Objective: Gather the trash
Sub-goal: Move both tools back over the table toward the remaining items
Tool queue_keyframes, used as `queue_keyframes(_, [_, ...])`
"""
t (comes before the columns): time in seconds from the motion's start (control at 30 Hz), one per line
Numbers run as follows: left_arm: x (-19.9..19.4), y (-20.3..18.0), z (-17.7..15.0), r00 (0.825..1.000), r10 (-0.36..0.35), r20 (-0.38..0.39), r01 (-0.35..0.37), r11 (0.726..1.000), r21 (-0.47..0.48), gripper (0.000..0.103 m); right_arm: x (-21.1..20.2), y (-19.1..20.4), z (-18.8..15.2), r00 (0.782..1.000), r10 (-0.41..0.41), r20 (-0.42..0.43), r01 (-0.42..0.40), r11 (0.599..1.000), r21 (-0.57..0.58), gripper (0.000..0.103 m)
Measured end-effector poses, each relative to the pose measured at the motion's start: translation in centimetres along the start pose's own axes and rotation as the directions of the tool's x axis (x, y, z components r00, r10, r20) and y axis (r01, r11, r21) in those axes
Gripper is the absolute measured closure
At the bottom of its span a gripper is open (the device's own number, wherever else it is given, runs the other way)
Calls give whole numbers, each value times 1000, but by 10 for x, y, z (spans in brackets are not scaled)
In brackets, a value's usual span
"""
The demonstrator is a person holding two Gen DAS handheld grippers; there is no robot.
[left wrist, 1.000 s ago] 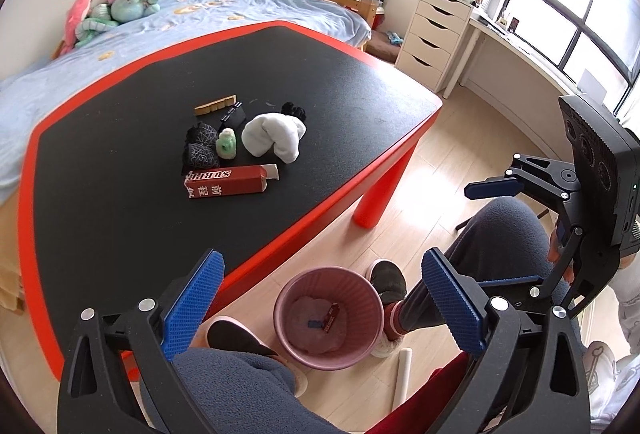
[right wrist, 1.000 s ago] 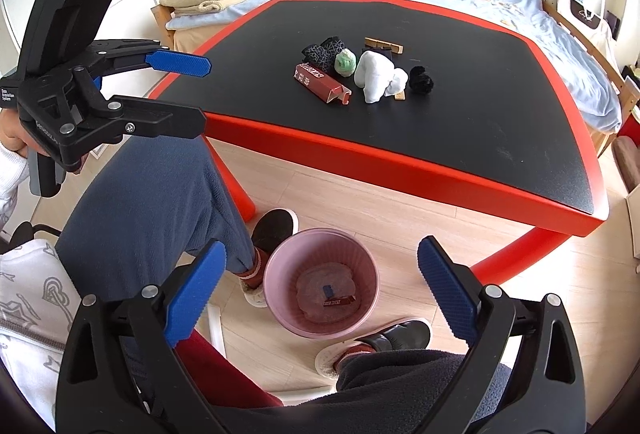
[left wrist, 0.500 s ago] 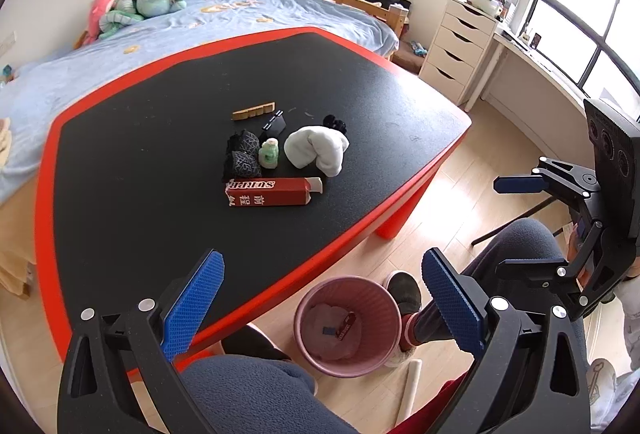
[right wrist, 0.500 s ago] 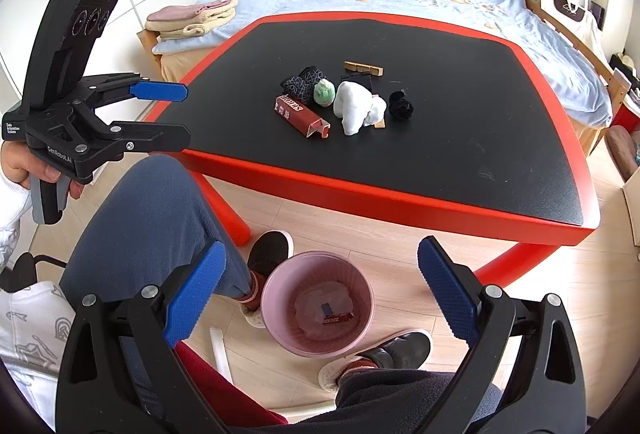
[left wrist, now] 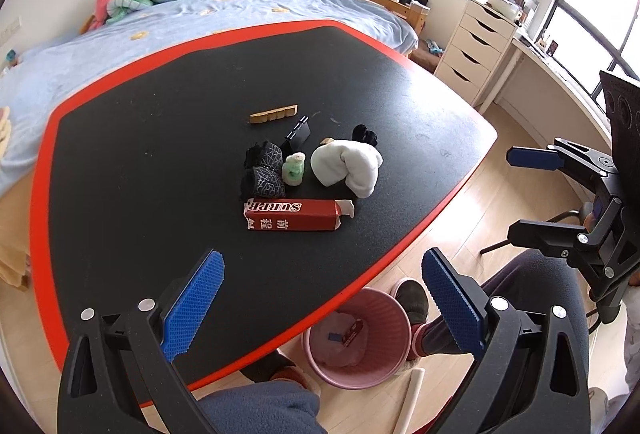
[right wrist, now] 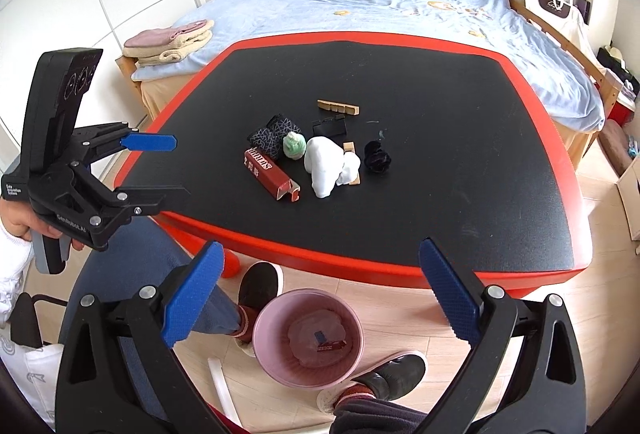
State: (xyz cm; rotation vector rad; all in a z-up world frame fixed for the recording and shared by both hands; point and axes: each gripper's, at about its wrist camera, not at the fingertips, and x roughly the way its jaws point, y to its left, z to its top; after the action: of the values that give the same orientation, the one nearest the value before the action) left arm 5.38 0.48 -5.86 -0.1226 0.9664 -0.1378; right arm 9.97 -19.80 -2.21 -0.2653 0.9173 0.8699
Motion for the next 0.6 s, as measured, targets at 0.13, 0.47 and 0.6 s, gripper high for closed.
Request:
queue_keyframes(0.13, [14, 6, 5, 1000, -1, -20, 1, 1000, -5, 8, 15, -6, 14, 1000, -8, -12, 8, 1000, 13, 6])
queue_keyframes(0.47, [54, 19, 13, 997, -6, -83, 3, 1000, -29, 8, 57, -18, 38, 999, 2, -49, 0, 999, 48, 6])
queue_keyframes(0.6, [65, 24, 13, 995, -14, -101, 10, 999, -36, 8, 73, -21, 44, 998, 11, -62, -8, 998, 55, 6])
